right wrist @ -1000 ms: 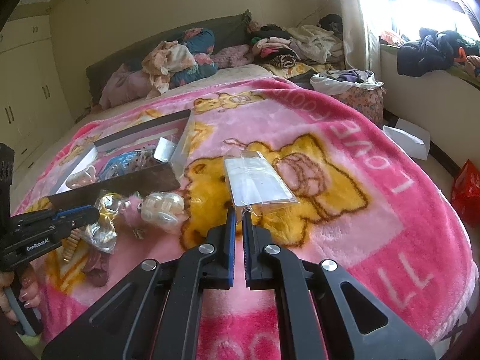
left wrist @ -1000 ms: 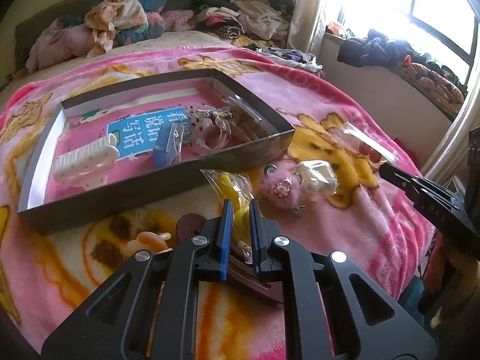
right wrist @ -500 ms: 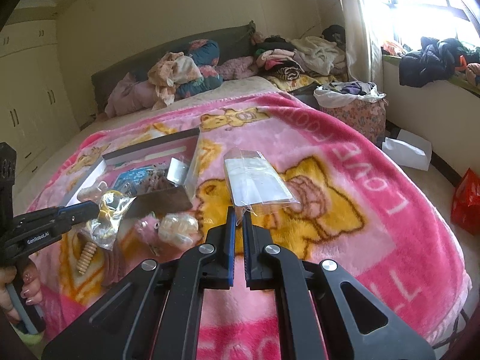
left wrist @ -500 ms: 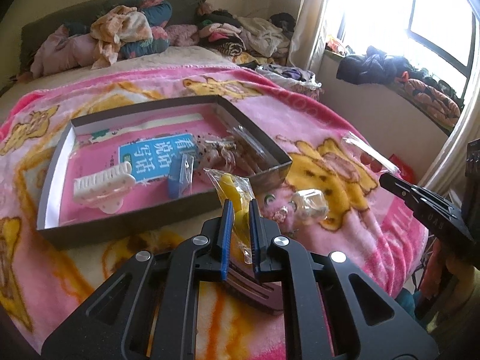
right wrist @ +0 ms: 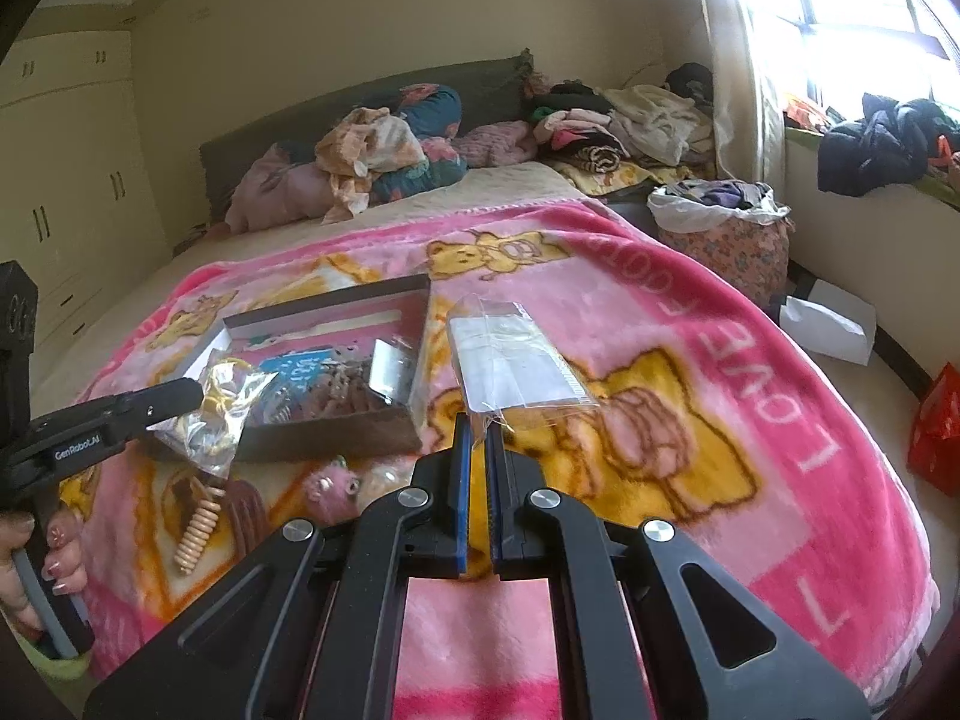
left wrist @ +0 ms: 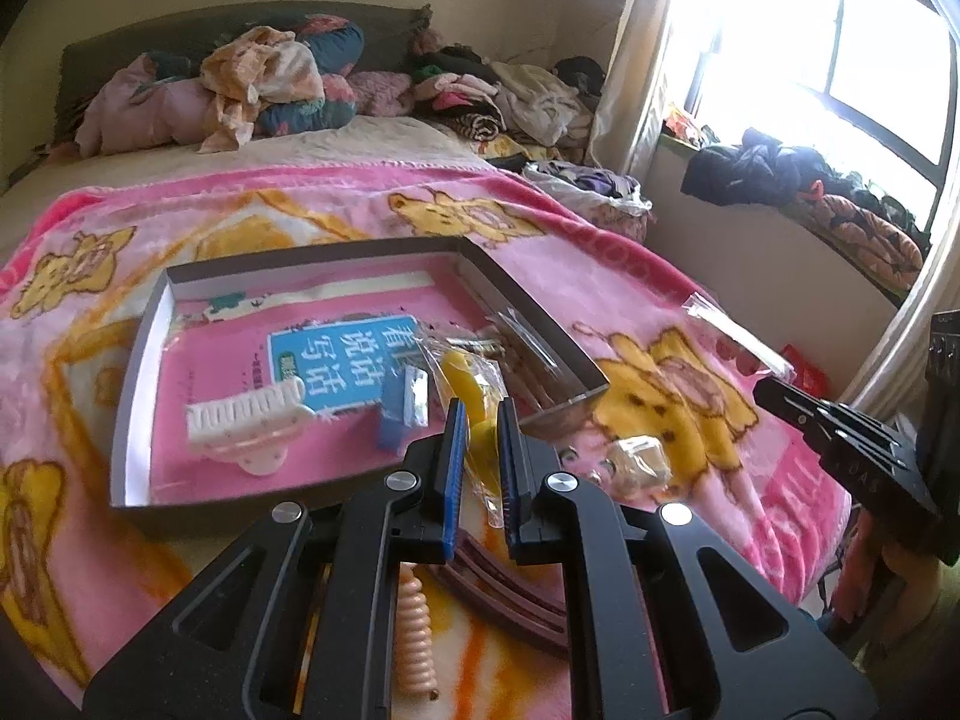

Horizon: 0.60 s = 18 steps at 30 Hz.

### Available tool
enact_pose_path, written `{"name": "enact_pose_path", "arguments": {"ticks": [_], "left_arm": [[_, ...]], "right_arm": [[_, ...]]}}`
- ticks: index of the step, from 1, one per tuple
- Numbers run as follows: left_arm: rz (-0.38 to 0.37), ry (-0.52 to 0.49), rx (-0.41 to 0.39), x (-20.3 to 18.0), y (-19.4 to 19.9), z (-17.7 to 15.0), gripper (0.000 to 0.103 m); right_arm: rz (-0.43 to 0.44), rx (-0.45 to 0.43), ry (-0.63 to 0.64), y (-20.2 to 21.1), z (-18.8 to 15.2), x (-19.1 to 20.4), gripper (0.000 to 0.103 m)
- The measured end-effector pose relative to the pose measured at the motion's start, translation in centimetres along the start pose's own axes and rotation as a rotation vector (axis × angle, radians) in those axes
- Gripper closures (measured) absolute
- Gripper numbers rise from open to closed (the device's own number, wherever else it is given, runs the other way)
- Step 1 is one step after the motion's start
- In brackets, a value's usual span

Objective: Organize jewelry
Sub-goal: 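Carry the white packet and yellow bag into the tray and open both tools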

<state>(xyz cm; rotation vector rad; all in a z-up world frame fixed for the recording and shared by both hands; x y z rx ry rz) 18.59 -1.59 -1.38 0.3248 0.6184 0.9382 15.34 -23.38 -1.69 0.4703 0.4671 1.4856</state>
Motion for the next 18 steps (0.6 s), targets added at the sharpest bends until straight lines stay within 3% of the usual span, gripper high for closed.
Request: {"name": "enact_pose_path", "arguments": {"ticks": [18], "left_arm": [[0.095,0.094,-0.072,6.5,0.7,2.3,0.098]], "right_arm": [[0.089,-0.001,0.071,-3.6,3.5,6.1,0.098]]}}
Point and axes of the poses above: each gripper's, at about its wrist camera, not at the fingertips, and y roughly against the way its jaws point, x to its left, z to its top, the point moved 1 cm from there along -y, roughly the way its jaws point, and after that the axes turned 15 degrees about -z, right-handed, at the moved point
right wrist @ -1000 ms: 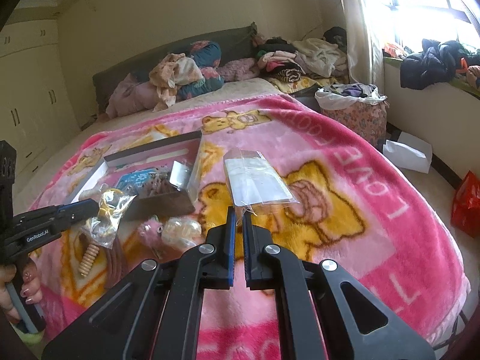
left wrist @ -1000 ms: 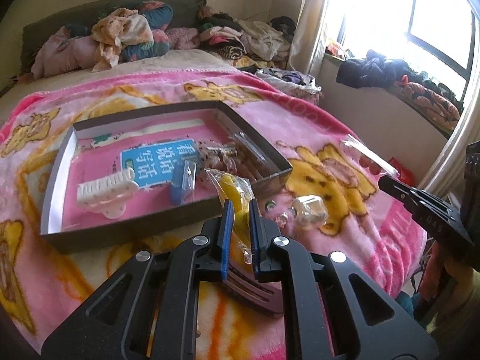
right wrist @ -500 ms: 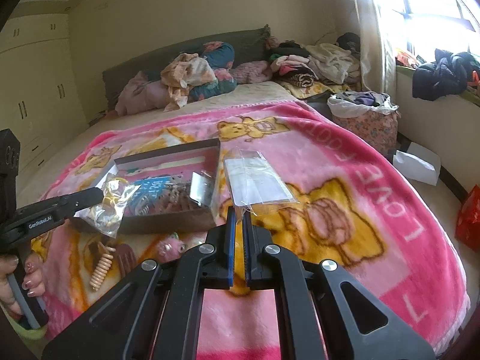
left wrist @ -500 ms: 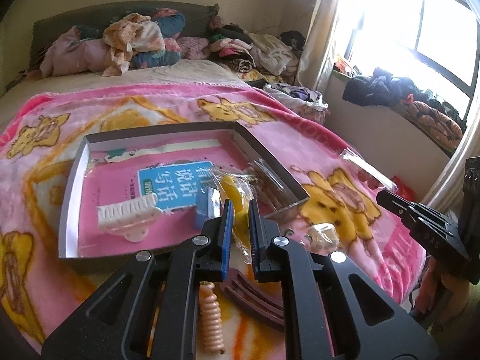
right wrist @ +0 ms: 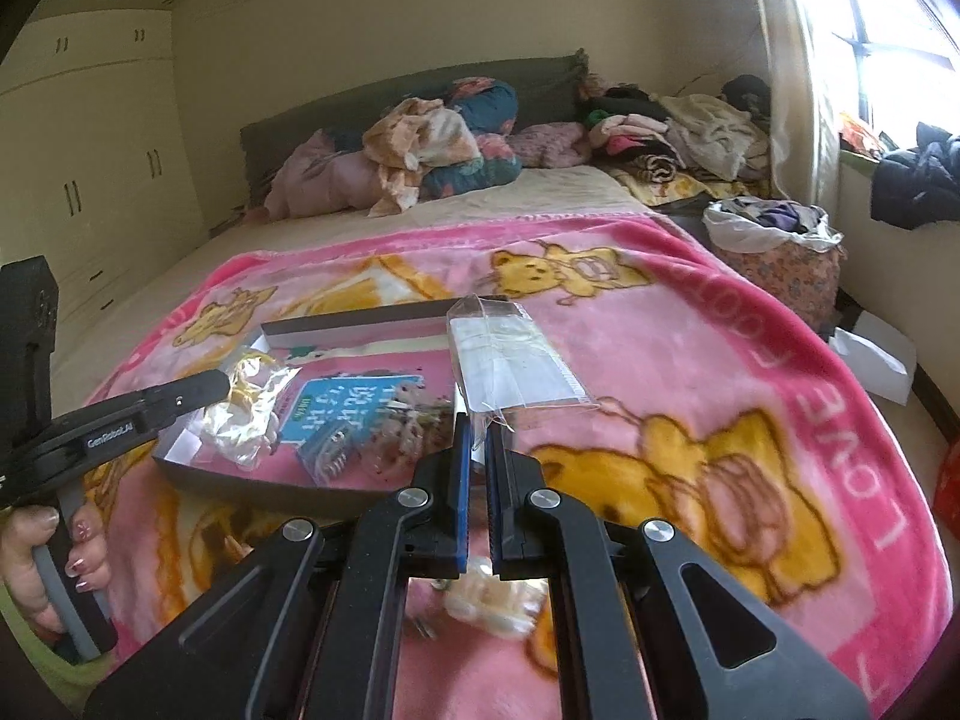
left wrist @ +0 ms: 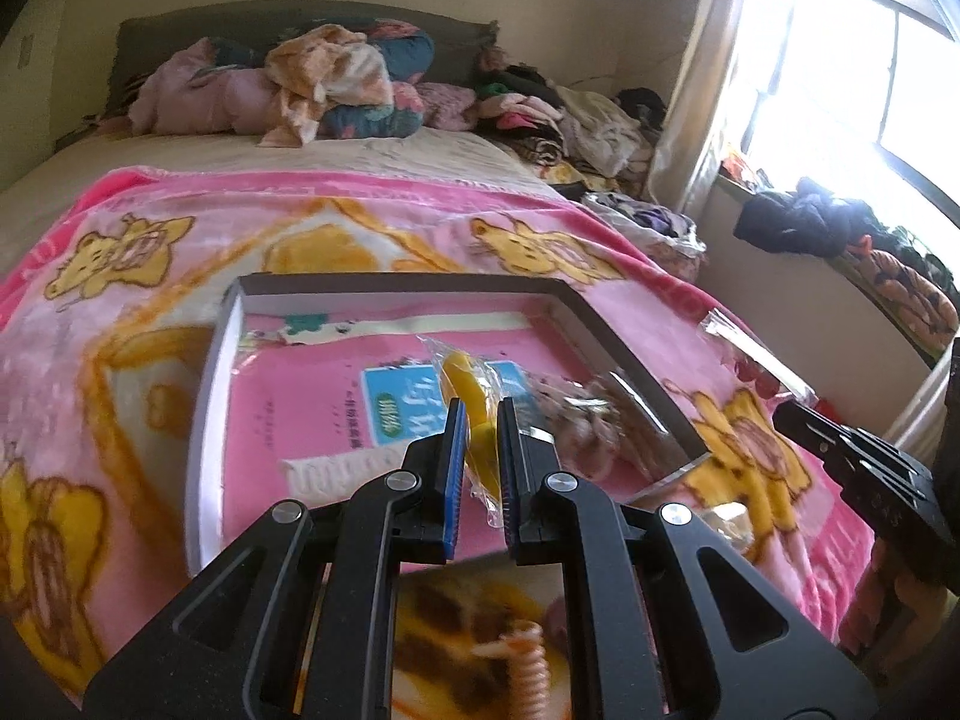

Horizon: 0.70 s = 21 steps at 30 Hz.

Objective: Organize jewelry
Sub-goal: 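Carry the white packet and yellow bag into the tray and open both tools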

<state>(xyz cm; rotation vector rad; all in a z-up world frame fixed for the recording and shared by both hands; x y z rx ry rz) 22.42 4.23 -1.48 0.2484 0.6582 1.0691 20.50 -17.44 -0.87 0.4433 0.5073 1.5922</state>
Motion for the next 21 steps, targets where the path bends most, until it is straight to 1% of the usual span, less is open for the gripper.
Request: {"name": "enact_pose_path", "arguments": {"ticks": [7,13,21], "left_arm": [[0.033,0.030,-0.018,2.1,-0.2,0.6,0.098],[0.057,0.043,-0.019,3.6,-0.7,1.1,0.098],[0.065,0.052,-0.012,4.1,-1.4,1.2,0.098]], "right_arm": [[0.027,0.015,0.041,-2.0,0.8,2.1,0.098],[0.055,0.044,0.089,-4.3,1.1,4.1,0.098],[0.074,0.095,0.157,-6.9,0.5,6.7,0.098]]}}
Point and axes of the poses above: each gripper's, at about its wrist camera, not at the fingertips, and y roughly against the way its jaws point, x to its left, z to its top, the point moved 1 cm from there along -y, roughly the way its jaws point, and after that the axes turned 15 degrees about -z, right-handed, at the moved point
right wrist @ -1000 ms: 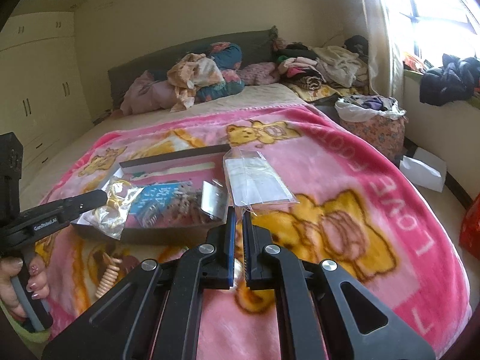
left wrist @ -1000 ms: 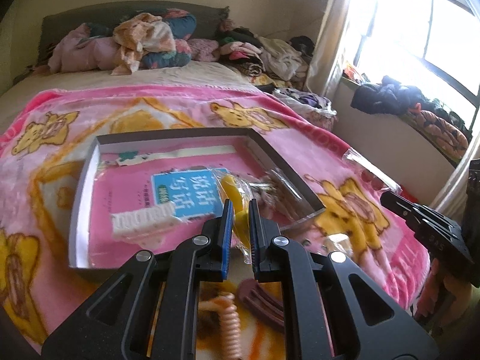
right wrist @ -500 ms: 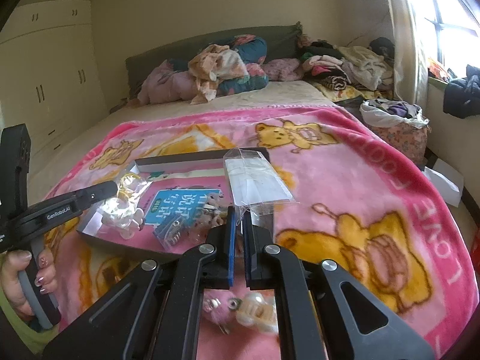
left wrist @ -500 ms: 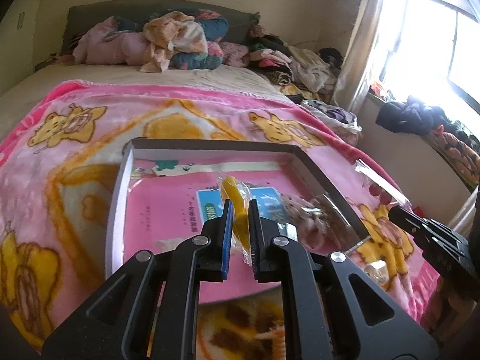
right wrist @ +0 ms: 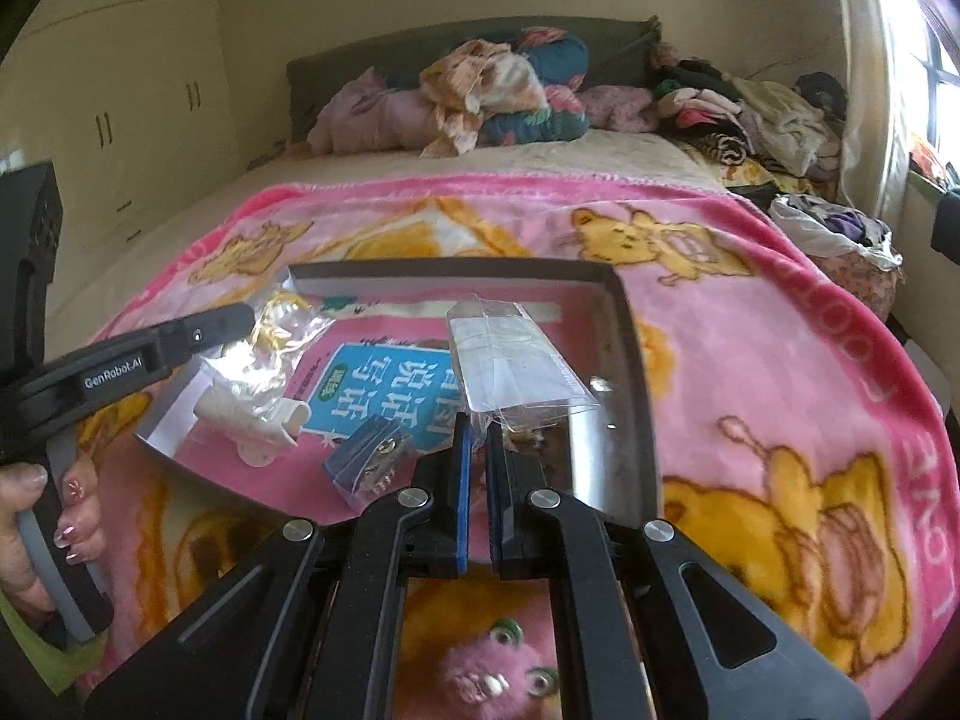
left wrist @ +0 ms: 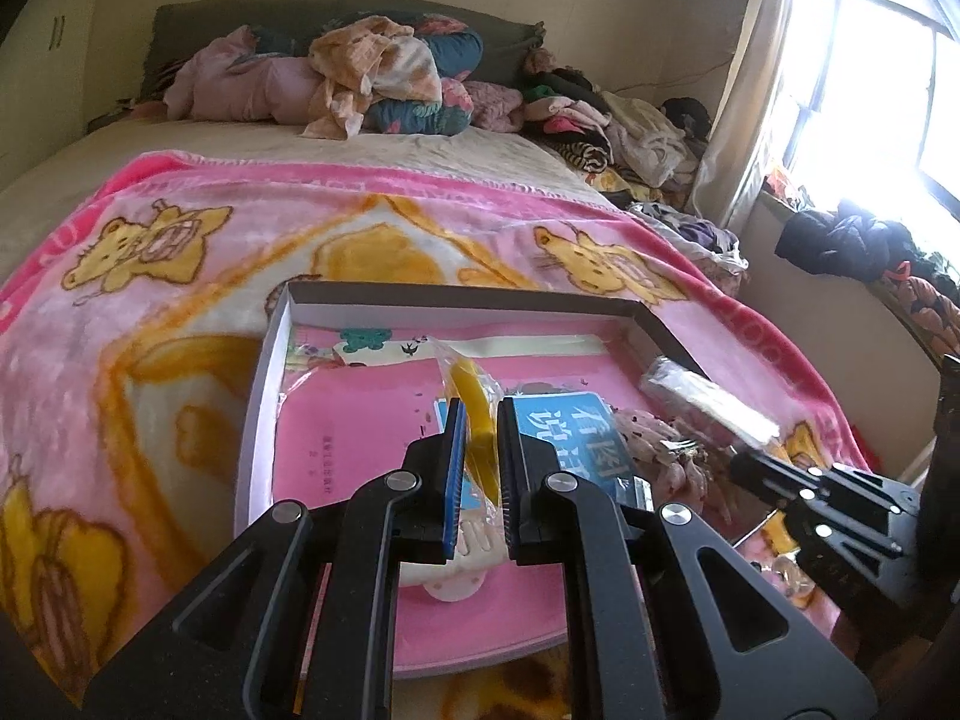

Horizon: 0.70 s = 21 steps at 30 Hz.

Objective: Organize jewelry
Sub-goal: 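Carry the white packet and yellow bag into the tray and open both tools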

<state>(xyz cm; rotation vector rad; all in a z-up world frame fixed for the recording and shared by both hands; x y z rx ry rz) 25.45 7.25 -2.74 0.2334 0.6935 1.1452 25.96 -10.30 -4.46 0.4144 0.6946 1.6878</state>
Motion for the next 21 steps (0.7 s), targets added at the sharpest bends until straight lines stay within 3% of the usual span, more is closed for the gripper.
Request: {"name": "enact_pose_path", "arguments": {"ticks": [12,14,16,21], "left_arm": [[0.014,0.005,0.017,0.6,-1.3,-0.3,0.098],[0.014,0.001,0.017,0.5,-1.3,-0.4,0.098],[0.011,0.000,0.018,0.5,-1.5,-0.4,0.098],[0.006,-0.001,0.027,0.1,-1.7,-0.8,0.098]], "right_arm": [[0.006,0.053,0.020,-1.9,-0.9,1.2,0.093],[0.011,0.044,0.011,-1.5,-1.2,1.0,0.072],[0.004,0.022,0.006,-1.0,-1.5,0.8,0.059],[0.013,-0.002,-0.016,0.2,-2.1,0.3,0.052]]}}
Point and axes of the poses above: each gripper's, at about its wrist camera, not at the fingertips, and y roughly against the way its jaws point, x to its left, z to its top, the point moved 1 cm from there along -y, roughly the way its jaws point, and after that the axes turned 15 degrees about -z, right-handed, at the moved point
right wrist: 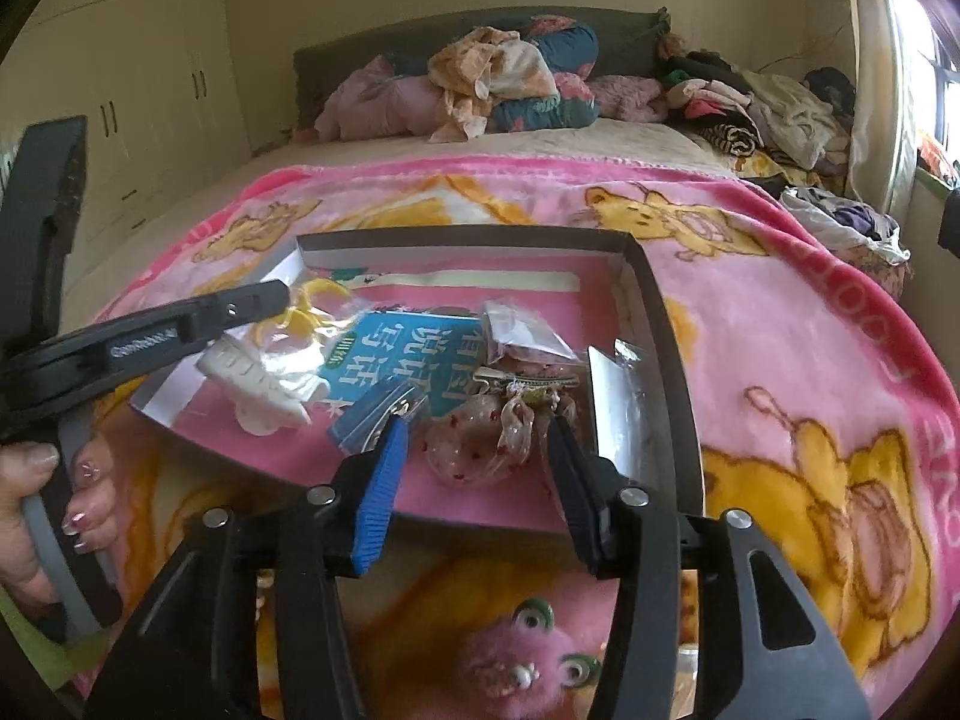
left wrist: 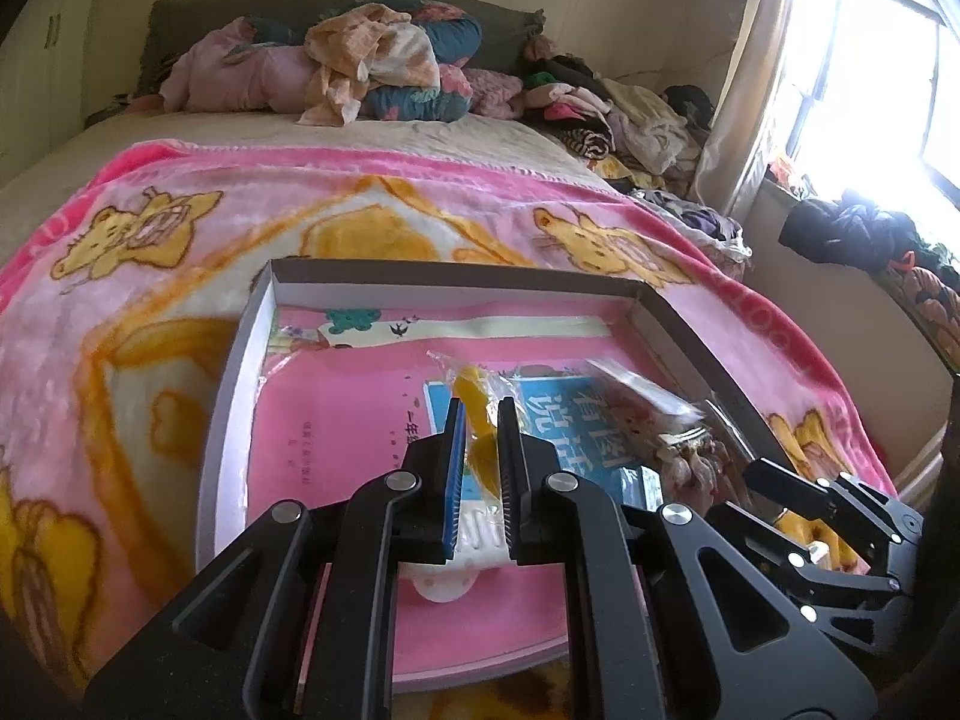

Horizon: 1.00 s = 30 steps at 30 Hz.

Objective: Organize jewelry
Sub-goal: 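Carry the white packet and yellow bag into the tray and open both tools, then withdraw both open tools from the tray toward the remaining items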

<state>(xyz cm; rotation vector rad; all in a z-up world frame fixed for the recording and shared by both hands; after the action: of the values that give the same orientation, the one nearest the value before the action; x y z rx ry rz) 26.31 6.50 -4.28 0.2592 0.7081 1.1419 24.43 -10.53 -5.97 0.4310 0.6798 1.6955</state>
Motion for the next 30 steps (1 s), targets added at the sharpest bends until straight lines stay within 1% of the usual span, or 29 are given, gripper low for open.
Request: {"name": "enact_pose_path", "arguments": {"ticks": [7,10,12,14,16,17,18,20,24,25,27,28,30], "left_arm": [[0.000,-0.003,0.004,-0.2,-0.1,-0.2,0.097],[0.006,-0.007,0.001,-0.2,-0.1,-0.2,0.088],[0.010,-0.010,-0.003,-0.3,0.0,-0.2,0.082],[0.011,-0.010,-0.003,-0.3,0.1,-0.3,0.081],[0.014,-0.011,-0.007,-0.3,0.2,-0.3,0.076],[0.014,-0.013,-0.010,-0.3,0.4,-0.3,0.069],[0.015,-0.014,-0.014,-0.4,0.6,-0.3,0.066],[0.013,-0.022,-0.018,-0.7,1.0,-0.4,0.065],[0.015,-0.033,-0.027,-1.1,1.5,-0.6,0.056],[0.016,-0.037,-0.031,-1.1,1.7,-0.6,0.055],[0.016,-0.038,-0.038,-1.2,2.1,-0.6,0.048],[0.015,-0.038,-0.042,-1.4,2.2,-0.7,0.047],[0.015,-0.040,-0.050,-1.6,2.6,-0.7,0.041]], "right_arm": [[-0.011,-0.022,-0.025,1.3,-0.6,-0.9,0.044],[-0.021,-0.034,-0.043,1.8,-0.7,-1.5,0.039],[-0.031,-0.039,-0.056,2.1,-0.9,-2.0,0.037],[-0.038,-0.041,-0.067,2.3,-0.9,-2.4,0.037],[-0.043,-0.044,-0.078,2.6,-1.0,-2.7,0.036],[-0.043,-0.044,-0.083,2.7,-1.0,-2.8,0.035],[-0.045,-0.045,-0.087,2.8,-1.0,-3.0,0.035],[-0.047,-0.050,-0.098,3.2,-1.2,-3.3,0.034],[-0.056,-0.058,-0.111,4.0,-1.4,-3.8,0.030],[-0.058,-0.061,-0.112,4.1,-1.5,-3.8,0.029],[-0.063,-0.068,-0.111,4.5,-1.6,-3.8,0.029],[-0.065,-0.072,-0.111,4.8,-1.7,-3.9,0.029],[-0.070,-0.078,-0.112,5.1,-1.7,-3.9,0.025]]}}
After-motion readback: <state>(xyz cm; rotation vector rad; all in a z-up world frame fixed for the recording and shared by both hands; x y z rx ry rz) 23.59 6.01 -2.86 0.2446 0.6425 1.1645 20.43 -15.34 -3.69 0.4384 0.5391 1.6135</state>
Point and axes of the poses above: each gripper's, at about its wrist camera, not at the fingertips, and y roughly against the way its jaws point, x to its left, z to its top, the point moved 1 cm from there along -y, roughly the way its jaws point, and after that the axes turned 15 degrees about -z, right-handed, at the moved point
